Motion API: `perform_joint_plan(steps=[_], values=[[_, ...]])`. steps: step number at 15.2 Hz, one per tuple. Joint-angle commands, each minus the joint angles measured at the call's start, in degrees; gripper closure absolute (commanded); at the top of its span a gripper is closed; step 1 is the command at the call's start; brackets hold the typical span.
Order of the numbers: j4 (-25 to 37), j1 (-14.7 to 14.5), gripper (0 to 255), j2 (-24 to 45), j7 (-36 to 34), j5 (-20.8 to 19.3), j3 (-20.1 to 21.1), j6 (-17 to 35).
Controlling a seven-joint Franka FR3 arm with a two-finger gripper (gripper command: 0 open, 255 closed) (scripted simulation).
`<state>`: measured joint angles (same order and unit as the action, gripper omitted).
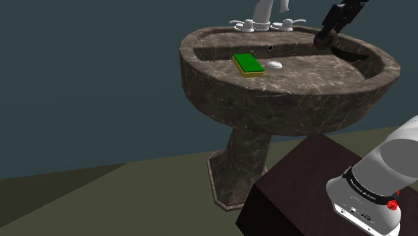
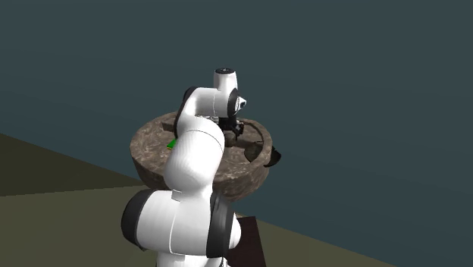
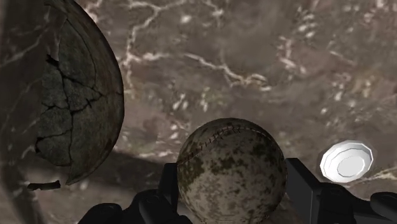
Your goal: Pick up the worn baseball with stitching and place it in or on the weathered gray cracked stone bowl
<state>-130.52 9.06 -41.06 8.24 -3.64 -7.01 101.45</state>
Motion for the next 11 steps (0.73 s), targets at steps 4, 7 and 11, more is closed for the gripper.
perform_joint_plan(steps=[4, 7, 11], values=[[4.7, -0.1, 255, 1.2, 0.1, 0.2, 0.1, -3.5], [7.6, -0.2, 255, 2.0, 0.1, 0.3, 0.2, -5.6], [11.4, -0.3, 255, 3.1, 0.1, 0.5, 0.3, -8.3]])
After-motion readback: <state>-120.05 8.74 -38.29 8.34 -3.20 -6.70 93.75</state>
